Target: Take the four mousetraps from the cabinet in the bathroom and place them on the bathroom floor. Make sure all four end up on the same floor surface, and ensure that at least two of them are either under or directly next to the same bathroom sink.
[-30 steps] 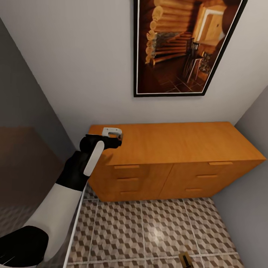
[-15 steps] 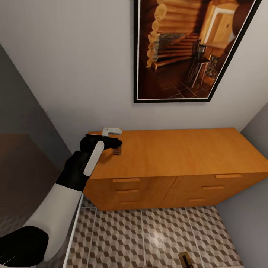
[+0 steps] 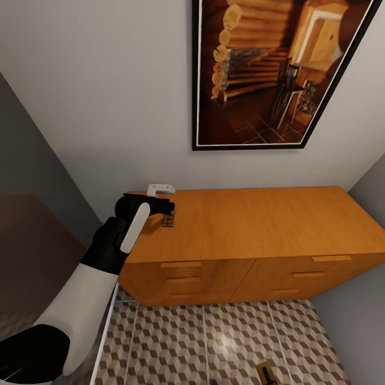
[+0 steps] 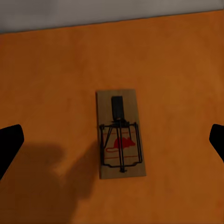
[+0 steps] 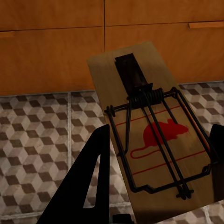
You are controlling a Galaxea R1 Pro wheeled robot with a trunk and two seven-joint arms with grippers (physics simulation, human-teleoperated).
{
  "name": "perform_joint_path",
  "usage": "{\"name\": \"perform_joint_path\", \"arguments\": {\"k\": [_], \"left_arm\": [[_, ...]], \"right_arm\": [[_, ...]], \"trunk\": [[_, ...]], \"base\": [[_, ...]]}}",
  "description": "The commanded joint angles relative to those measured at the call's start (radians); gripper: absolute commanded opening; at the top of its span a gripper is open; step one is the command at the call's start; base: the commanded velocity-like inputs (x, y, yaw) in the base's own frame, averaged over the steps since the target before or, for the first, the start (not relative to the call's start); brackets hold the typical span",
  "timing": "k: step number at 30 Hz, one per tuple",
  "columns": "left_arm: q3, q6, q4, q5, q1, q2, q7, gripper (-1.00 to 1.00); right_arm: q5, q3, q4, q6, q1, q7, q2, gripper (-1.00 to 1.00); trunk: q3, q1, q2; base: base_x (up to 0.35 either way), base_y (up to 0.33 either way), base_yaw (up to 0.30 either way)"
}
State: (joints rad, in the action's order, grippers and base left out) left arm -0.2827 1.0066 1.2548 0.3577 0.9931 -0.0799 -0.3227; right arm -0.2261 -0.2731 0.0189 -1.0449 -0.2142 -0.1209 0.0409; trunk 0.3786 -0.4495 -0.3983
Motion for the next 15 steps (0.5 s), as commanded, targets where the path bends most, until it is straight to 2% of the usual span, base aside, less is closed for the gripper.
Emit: {"name": "perform_joint_path", "arguments": {"k": [1,15], "left_arm": [[-0.001,0.003,0.0,0.01,0.001,0.0,-0.01,1.0],[-0.001,0.003,-0.003,0.01,-0.005,-0.006,-0.01,1.0]], "right_arm": [[-0.004,-0.008,0.0,-0.002,-0.001,-0.008,0.0,-1.0],[-0.004,-0.009,0.0,-0.002,-0.001,-0.008,0.001,-1.0]], "trunk": [[0.002,-0.001,-0.002],[0.012,-0.001,-0.002]], "base": [[0.001,0.0,0.0],[0.0,0.0,0.0]]}}
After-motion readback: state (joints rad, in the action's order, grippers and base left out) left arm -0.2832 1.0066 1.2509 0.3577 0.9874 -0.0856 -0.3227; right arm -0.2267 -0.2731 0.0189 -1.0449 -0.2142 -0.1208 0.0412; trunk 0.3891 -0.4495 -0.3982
